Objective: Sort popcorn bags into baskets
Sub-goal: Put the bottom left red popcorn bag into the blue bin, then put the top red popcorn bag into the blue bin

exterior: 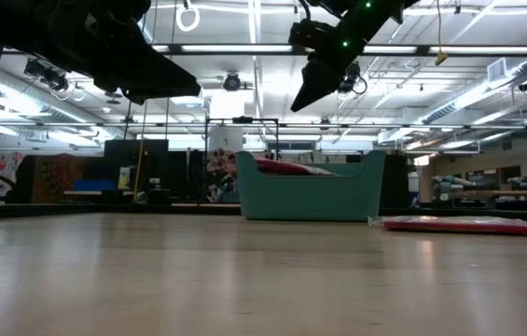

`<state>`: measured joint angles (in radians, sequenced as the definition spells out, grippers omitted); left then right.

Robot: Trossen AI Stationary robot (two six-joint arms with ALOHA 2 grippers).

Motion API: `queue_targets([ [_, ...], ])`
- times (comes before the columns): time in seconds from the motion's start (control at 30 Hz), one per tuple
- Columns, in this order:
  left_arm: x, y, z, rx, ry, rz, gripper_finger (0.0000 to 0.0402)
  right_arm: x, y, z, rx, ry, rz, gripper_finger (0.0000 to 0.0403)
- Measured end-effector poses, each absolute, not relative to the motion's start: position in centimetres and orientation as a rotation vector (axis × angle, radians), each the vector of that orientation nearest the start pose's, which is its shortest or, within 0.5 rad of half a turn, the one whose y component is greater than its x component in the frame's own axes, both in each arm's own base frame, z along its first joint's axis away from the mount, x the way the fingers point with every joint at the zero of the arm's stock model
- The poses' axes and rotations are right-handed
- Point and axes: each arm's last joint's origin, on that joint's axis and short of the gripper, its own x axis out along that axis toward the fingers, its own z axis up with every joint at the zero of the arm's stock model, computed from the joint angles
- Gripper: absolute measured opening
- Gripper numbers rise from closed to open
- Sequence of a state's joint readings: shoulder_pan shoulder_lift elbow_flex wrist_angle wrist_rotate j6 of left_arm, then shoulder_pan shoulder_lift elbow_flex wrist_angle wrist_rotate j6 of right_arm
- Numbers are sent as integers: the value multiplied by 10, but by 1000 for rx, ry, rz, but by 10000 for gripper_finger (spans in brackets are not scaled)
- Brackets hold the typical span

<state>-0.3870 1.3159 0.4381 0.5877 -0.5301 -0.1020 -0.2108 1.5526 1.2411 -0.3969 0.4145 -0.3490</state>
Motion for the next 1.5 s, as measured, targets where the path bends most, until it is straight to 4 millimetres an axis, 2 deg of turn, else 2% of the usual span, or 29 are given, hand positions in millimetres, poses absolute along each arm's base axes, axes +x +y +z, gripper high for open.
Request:
queue_targets([
  [0.1, 232, -79, 182, 27, 252, 155, 101, 332, -83, 279, -376, 843, -478, 169],
  [0.43, 232, -79, 182, 29, 257, 155, 101, 362, -96, 236, -437, 890, -497, 169],
  [0.77, 232, -79, 181, 35, 268, 156, 101, 369, -110, 208, -528, 1000, -540, 170],
  [1.13, 232, -79, 181, 36, 269, 156, 101, 351, -114, 206, -638, 1213, -654, 170],
  [1.27, 232, -79, 181, 36, 269, 156, 101, 345, -109, 207, -675, 1273, -663, 170],
  [1.5, 232, -79, 180, 38, 274, 156, 101, 338, -80, 242, -659, 1144, -658, 167],
])
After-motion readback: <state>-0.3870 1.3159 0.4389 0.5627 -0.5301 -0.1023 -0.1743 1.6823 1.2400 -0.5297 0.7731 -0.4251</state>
